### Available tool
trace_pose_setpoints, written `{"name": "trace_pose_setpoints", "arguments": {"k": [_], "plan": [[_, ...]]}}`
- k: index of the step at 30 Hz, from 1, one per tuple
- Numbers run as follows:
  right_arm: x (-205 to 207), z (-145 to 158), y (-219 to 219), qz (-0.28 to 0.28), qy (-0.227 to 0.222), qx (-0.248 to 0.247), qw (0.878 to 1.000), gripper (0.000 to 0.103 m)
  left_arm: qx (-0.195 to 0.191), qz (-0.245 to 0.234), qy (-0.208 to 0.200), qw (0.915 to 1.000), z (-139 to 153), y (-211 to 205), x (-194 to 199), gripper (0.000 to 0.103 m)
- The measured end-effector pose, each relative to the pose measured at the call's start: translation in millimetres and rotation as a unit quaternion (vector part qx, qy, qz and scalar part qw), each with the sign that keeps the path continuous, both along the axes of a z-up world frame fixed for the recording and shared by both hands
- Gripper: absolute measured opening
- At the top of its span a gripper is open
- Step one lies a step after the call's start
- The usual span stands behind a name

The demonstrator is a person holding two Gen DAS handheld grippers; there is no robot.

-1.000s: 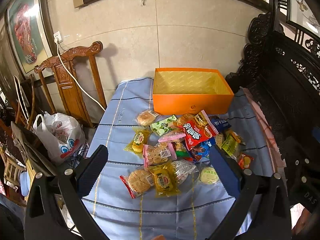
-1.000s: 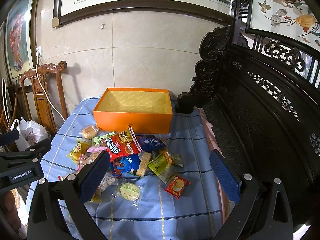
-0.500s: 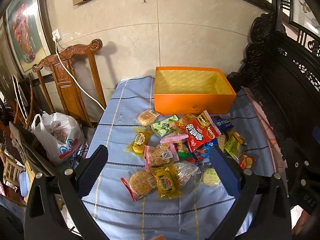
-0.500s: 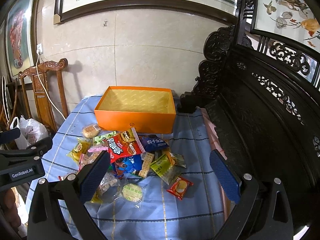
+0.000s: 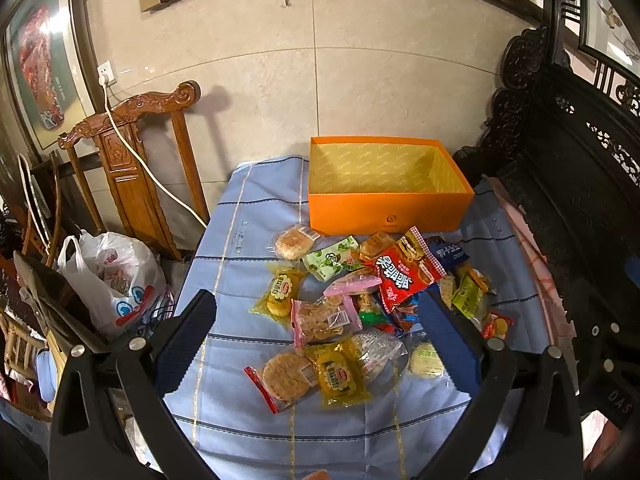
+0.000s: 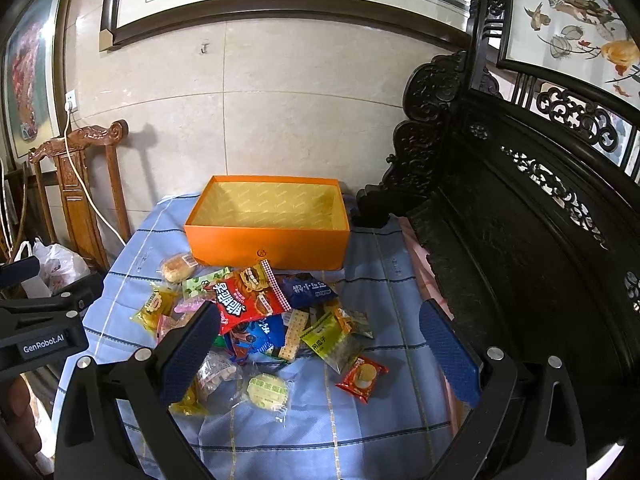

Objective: Organize snacks

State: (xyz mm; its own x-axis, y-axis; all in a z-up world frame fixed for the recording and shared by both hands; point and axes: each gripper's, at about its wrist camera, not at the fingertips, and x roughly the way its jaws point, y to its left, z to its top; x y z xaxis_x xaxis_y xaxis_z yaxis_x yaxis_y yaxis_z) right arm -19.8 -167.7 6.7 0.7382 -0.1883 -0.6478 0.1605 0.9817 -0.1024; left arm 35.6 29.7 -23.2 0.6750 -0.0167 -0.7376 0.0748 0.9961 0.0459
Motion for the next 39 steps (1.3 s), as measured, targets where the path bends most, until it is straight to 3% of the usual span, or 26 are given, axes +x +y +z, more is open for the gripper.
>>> {"name": "trace_pose_setpoints", "arguments": {"k": [12, 19, 24, 30, 35, 39], "plan": [[4.3, -2.9, 12.0, -0.013, 0.002, -0.003, 1.000, 0.099, -0.005, -0.015, 0.005, 0.9999, -1.0, 13.6, 12.6, 0.099], [9.7, -15.5, 22.3, -0.024, 0.022, -0.007, 0.999, 0.099, -0.011, -0.021, 0.023, 0.9994, -17.4, 25.4, 25.9, 0.099], [15.2, -55.6, 19.9, -0.030, 0.069, 0.009, 0.997, 0.099, -0.030, -0.021, 0.069, 0.9969, -63.4, 46.3, 45.0, 0.099], [19.0, -120.7, -10.5, -0.050, 0.147, 0.099, 0.983, 0.099, -0.055, -0.016, 0.155, 0.9862, -146.2, 66.0, 58.7, 0.099], [41.4, -134.9, -7.7, -0.028, 0.143, 0.064, 0.987, 0.099, -0.023, -0.049, 0.127, 0.9905, -165.5, 43.9, 62.9, 0.099], [71.8, -146.2, -3.7, 0.006, 0.152, 0.061, 0.986, 0.099, 0.010, -0.097, 0.116, 0.9884, -186.7, 22.2, 68.4, 0.099]]}}
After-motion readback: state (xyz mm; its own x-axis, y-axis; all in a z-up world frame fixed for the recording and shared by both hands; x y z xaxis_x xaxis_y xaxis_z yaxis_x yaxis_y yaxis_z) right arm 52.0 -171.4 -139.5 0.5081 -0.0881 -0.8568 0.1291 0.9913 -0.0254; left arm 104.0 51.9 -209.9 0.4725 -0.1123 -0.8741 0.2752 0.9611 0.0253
